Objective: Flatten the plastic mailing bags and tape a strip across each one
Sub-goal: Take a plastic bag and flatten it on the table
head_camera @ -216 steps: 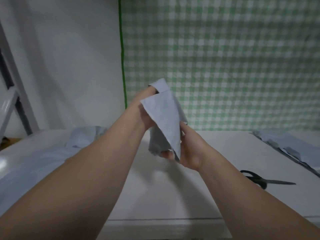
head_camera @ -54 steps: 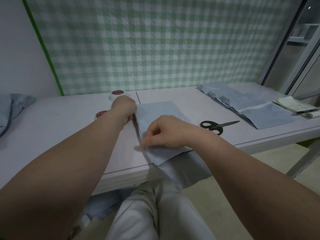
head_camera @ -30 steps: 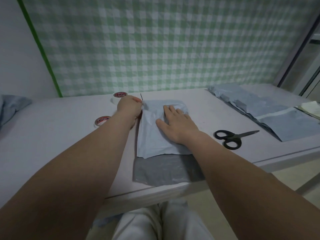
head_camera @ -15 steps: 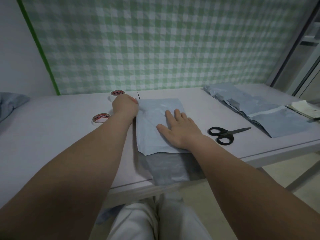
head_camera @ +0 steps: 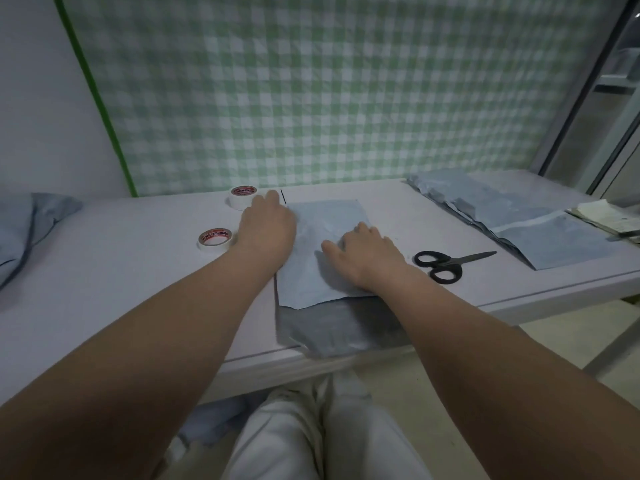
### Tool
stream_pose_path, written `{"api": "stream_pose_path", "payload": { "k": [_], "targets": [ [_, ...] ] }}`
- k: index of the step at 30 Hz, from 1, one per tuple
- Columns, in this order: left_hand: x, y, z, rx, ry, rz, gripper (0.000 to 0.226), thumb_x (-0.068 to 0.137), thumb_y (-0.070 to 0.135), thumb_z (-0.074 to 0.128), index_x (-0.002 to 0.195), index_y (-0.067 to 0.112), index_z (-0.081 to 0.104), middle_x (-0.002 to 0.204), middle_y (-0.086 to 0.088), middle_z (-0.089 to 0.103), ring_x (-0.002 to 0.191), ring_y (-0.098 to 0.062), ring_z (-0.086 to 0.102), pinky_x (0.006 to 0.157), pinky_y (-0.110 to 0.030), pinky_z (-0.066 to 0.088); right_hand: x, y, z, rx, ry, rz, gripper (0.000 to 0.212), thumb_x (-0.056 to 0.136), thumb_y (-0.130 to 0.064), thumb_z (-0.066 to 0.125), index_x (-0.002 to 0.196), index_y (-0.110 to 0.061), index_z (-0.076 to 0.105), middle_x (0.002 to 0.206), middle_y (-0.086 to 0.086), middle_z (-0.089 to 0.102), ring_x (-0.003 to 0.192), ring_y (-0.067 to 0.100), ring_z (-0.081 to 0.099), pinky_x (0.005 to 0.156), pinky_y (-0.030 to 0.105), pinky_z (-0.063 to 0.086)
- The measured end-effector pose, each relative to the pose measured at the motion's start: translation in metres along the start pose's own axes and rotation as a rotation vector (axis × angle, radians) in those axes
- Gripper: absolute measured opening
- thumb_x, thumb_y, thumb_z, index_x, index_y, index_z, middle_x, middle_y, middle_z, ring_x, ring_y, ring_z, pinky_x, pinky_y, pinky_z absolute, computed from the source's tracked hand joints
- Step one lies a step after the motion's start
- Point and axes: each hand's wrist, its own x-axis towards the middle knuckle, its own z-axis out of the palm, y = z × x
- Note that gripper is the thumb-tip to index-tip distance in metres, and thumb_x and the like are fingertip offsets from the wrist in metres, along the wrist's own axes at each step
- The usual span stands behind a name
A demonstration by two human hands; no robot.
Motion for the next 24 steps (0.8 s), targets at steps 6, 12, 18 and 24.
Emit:
{"api": "stream_pose_path", "payload": {
  "k": [6, 12, 18, 24],
  "targets": [
    [-0.014, 0.011, 0.017, -0.413, -0.106, 0.363, 0.031, 0.096, 0.007, 0.041, 0.121, 0.003, 0.057, 0.125, -0.015, 0.054, 0.115, -0.03, 0.051, 0.094, -0.032, 0.036, 0.007, -0.01, 0.013, 0.011, 0.061, -0.243, 0.048, 0.099, -0.032, 0.03, 0.14, -0.007, 0.033, 0.146, 0.01, 0.031, 0.134, 0.026, 0.027, 0.107, 0.043, 0.024],
    [-0.035, -0.006, 0.013, -0.208, -0.373, 0.293, 0.053, 0.102, 0.041, 0.014, 0.152, 0.023, 0.011, 0.16, -0.002, 0.003, 0.146, -0.015, 0.005, 0.115, -0.044, 0.014, 0.008, -0.002, 0.02, -0.089, -0.008, -0.226, 0.056, 0.1, -0.039, 0.018, 0.149, -0.014, 0.017, 0.158, 0.002, 0.012, 0.143, 0.022, 0.014, 0.113, 0.043, 0.016],
    [-0.041, -0.008, 0.012, -0.22, -0.426, 0.165, 0.068, 0.097, 0.057, 0.014, 0.152, 0.021, 0.001, 0.16, 0.004, -0.007, 0.147, -0.012, -0.001, 0.117, -0.048, 0.003, 0.002, 0.007, 0.021, -0.095, 0.002, -0.158, 0.064, 0.095, -0.055, 0.02, 0.146, -0.017, 0.023, 0.154, 0.007, 0.02, 0.141, 0.025, 0.017, 0.113, 0.045, 0.018],
    [-0.048, -0.008, 0.008, -0.157, -0.41, 0.011, 0.081, 0.091, 0.067, 0.015, 0.149, 0.011, 0.016, 0.157, -0.003, 0.015, 0.143, -0.02, 0.016, 0.114, -0.051, 0.014, -0.01, 0.01, 0.017, -0.063, 0.019, -0.025, 0.078, 0.092, -0.06, 0.022, 0.147, -0.006, 0.02, 0.155, 0.01, 0.017, 0.142, 0.026, 0.015, 0.114, 0.047, 0.015]
  ]
}}
